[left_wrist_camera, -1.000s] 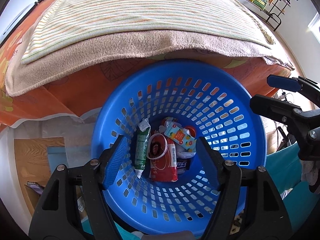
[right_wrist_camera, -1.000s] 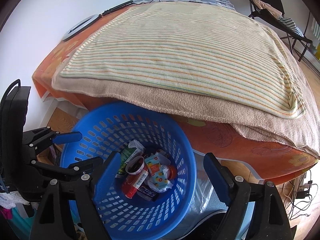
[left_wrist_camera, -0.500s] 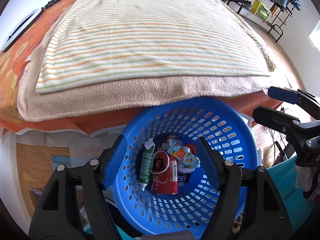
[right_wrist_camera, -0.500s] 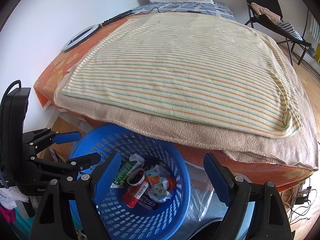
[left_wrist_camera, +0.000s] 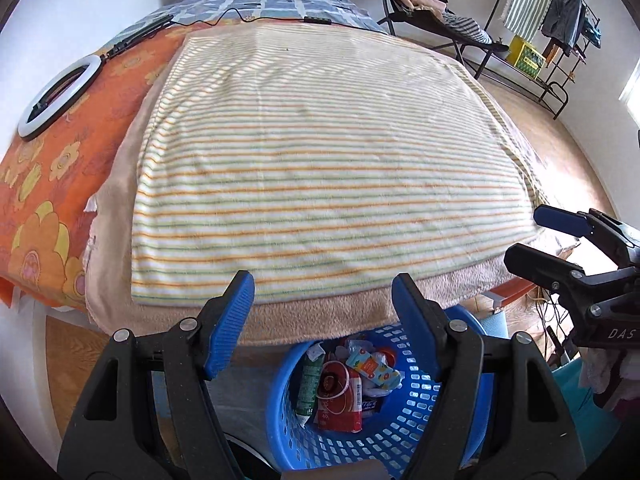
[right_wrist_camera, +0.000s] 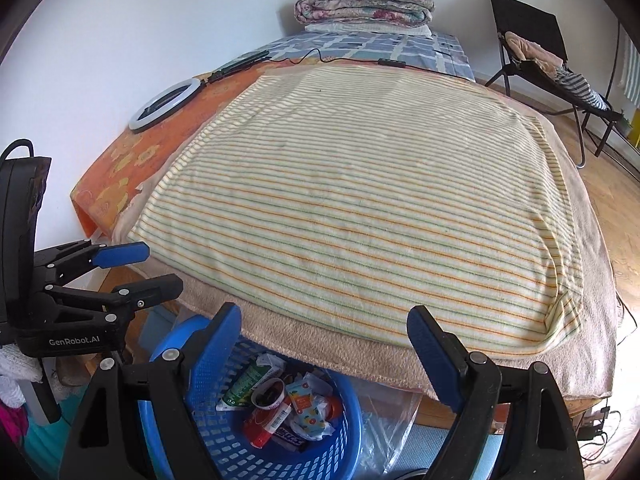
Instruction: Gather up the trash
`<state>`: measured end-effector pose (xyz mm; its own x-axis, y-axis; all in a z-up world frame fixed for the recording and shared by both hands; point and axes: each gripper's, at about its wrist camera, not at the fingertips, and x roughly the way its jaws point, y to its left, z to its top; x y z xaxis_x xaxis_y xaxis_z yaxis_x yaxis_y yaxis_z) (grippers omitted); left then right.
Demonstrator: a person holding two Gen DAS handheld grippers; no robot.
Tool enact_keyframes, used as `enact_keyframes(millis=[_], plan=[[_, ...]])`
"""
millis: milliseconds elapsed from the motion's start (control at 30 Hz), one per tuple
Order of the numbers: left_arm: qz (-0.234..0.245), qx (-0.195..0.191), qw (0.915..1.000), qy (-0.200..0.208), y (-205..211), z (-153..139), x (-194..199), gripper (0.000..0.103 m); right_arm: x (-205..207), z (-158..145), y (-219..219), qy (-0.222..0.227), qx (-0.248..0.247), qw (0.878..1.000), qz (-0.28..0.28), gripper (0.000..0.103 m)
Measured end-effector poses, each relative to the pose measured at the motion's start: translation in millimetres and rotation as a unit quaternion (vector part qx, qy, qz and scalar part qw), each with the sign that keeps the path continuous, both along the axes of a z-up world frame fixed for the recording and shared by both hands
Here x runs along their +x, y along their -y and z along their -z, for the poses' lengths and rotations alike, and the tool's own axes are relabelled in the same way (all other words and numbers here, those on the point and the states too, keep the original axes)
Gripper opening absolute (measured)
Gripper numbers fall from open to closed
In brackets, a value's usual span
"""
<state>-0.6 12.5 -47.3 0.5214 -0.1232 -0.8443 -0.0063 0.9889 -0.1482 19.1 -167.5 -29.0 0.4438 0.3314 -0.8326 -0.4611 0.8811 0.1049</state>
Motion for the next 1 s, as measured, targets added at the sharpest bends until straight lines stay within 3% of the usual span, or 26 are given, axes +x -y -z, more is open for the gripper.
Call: enact_keyframes(millis=[200,300,400,833,1000], plan=[[-0.007,-0.002,0.9991,0.042,-5,-34,21,0.074,25,-19,2,0.021,0.014,1.0,0.01,0.089],[-0.012,-0.002,0.9978,0.065,-8,-48,31,0.084,35,-28,3,0.032,0.024,0.999,0.014,0.091],[-0.016,0.004,0.9965,0.082,-10,-57,38,0.085,45,-34,4,0.039,0.032,0.999,0.018,0.094],[-0.041,-0.019,0.9933,0.106,-22,-66,54,0.089,81,-32,8,0.019,0.088,0.995,0.031,0.1],[-0.055,-0.025,0.9927,0.105,-27,-65,56,0.091,93,-26,10,0.014,0.087,0.995,0.043,0.101]])
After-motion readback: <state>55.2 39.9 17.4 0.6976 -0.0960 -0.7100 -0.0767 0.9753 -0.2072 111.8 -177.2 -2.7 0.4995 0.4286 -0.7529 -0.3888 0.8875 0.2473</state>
